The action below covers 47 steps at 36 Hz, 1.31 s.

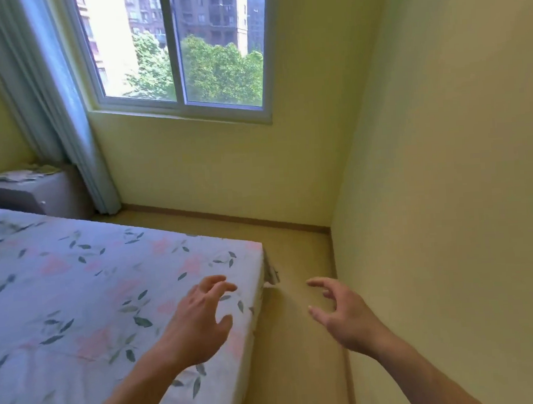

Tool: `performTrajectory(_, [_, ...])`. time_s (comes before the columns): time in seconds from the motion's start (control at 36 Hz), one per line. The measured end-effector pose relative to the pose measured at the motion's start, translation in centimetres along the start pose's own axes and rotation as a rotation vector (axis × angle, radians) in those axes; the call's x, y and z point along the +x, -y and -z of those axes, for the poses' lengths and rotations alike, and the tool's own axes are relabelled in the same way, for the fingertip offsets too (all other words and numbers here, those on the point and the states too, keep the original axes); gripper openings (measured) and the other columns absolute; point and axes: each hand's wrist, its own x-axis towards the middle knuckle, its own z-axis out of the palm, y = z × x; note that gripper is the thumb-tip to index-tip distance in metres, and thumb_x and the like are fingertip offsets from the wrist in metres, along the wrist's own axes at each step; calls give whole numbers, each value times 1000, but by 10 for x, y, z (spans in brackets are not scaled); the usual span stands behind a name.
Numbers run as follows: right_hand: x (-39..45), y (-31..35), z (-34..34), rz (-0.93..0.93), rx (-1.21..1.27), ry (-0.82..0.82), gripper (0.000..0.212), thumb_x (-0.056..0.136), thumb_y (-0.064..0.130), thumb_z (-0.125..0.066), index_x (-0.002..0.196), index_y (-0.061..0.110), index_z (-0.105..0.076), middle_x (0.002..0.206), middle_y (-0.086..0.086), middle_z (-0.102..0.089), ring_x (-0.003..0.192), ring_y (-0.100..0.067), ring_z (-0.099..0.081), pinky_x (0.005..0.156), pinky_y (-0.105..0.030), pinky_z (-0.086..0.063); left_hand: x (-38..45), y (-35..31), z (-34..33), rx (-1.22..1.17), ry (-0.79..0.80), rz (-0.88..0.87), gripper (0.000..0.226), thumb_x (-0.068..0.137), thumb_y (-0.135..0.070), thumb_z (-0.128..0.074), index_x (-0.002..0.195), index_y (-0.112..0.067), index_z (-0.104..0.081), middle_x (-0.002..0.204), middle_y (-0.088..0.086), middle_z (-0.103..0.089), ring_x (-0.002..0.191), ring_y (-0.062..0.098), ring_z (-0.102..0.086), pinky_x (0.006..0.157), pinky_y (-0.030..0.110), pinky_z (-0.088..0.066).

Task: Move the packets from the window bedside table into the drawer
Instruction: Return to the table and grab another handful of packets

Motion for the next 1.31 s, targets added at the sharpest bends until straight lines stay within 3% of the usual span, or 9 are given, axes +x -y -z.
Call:
performTrajectory(0.19, [154,44,-7,233,-28,226,51,91,41,-68,138,44,-48,144,23,-47,132,-1,-45,112,-35,-44,53,46,31,-21,-146,278,48,91,-35,-65,136,-41,-49,152,-17,-35,135,12,-42,114,34,-39])
performTrajectory(0.36, [279,52,-1,331,-44,297,50,92,41,-67,137,47,-48,144,26,-45,129,5,-43,113,-33,-41,129,95,40,-15,-223,401,46,89,-31,-68,132,-39,-52,147,-17,-39,132,9,-44,111,29,-36])
performTrajectory(0.5, [385,48,22,324,-70,283,52,93,40,-66,141,43,-46,143,28,-45,128,4,-44,111,-30,-41,240,117,46,-43,-250,430,48,88,-31,-67,133,-40,-52,149,-16,-39,136,11,-40,114,33,-35])
performTrajectory(0.64, [476,27,64,308,-103,251,52,93,38,-68,141,43,-46,146,29,-40,131,3,-42,99,-23,-49,378,100,52,-45,-233,314,48,90,-31,-64,136,-34,-52,148,-15,-39,135,9,-39,115,29,-33])
performTrajectory(0.72, [527,12,96,253,-106,229,53,92,37,-69,140,43,-46,146,26,-42,133,-1,-42,112,-32,-42,457,74,56,-67,-219,231,47,90,-31,-63,135,-36,-52,147,-18,-38,133,7,-40,113,28,-36])
performTrajectory(0.92, [659,-6,148,234,-77,198,54,93,35,-69,142,38,-47,143,25,-43,133,-1,-42,115,-35,-40,625,39,50,-43,-171,109,50,88,-28,-62,137,-33,-52,147,-18,-37,132,8,-40,112,26,-34])
performTrajectory(1.08, [800,-24,183,263,-50,251,49,93,35,-69,138,41,-49,144,22,-46,134,-4,-43,115,-36,-40,749,40,32,-57,-181,200,48,89,-29,-62,136,-33,-51,147,-18,-36,134,7,-38,113,25,-32])
performTrajectory(1.31, [984,-4,200,355,-73,398,48,92,33,-71,136,40,-52,141,22,-50,132,-3,-47,112,-31,-42,834,71,32,-62,-260,453,45,90,-32,-62,133,-39,-52,144,-24,-34,131,4,-41,108,20,-33])
